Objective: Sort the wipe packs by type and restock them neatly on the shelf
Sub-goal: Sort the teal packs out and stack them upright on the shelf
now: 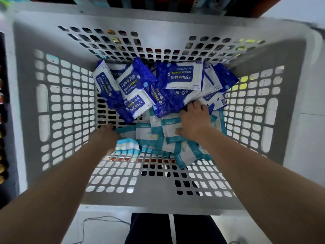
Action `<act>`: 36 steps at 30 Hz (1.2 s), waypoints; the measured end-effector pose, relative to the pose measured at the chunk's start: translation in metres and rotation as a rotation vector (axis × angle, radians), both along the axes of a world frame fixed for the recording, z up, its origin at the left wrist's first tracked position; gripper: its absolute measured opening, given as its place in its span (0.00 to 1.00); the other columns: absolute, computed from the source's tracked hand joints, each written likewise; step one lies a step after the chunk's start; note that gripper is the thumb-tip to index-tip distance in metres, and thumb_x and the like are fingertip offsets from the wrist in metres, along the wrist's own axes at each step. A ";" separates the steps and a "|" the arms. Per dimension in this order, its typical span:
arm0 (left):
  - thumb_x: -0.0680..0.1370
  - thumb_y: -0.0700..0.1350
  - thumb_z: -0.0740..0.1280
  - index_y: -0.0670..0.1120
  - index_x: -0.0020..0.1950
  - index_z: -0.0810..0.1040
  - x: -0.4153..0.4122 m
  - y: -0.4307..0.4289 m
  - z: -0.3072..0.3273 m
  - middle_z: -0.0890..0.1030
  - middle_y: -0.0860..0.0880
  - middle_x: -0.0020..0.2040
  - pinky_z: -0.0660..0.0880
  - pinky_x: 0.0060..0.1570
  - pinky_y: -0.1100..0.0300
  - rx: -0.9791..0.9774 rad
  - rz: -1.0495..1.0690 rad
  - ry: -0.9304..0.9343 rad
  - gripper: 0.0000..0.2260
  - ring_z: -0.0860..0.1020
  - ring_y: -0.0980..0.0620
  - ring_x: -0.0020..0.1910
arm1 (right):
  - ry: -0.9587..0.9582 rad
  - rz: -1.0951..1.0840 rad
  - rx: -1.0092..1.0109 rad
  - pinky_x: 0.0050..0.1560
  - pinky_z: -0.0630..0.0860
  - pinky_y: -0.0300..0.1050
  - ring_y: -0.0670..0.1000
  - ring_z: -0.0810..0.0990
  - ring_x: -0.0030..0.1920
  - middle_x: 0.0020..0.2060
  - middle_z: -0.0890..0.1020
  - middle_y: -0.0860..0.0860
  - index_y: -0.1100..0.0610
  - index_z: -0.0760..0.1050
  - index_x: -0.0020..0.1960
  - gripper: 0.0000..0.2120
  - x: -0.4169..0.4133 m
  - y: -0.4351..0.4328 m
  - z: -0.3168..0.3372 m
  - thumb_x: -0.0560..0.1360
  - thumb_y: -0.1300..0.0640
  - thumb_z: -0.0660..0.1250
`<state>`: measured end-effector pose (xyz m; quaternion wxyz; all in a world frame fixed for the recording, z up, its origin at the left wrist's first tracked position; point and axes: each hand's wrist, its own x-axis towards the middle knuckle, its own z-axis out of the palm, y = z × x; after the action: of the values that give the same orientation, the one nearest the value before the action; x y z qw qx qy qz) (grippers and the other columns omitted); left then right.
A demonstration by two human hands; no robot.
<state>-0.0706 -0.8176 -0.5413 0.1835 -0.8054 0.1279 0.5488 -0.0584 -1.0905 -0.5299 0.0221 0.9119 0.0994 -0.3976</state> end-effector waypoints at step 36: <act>0.70 0.36 0.74 0.44 0.49 0.79 -0.063 -0.006 0.176 0.76 0.55 0.45 0.65 0.36 0.71 -0.730 0.860 -0.789 0.11 0.74 0.54 0.42 | -0.219 -0.432 0.539 0.36 0.65 0.43 0.51 0.73 0.38 0.40 0.74 0.48 0.54 0.65 0.68 0.24 -0.024 0.038 0.135 0.76 0.46 0.66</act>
<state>-0.1332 -0.8231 -0.3649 -0.3008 -0.9345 -0.1026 0.1602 -0.0822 -1.0529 -0.3944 -0.2931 0.9221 0.0027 -0.2527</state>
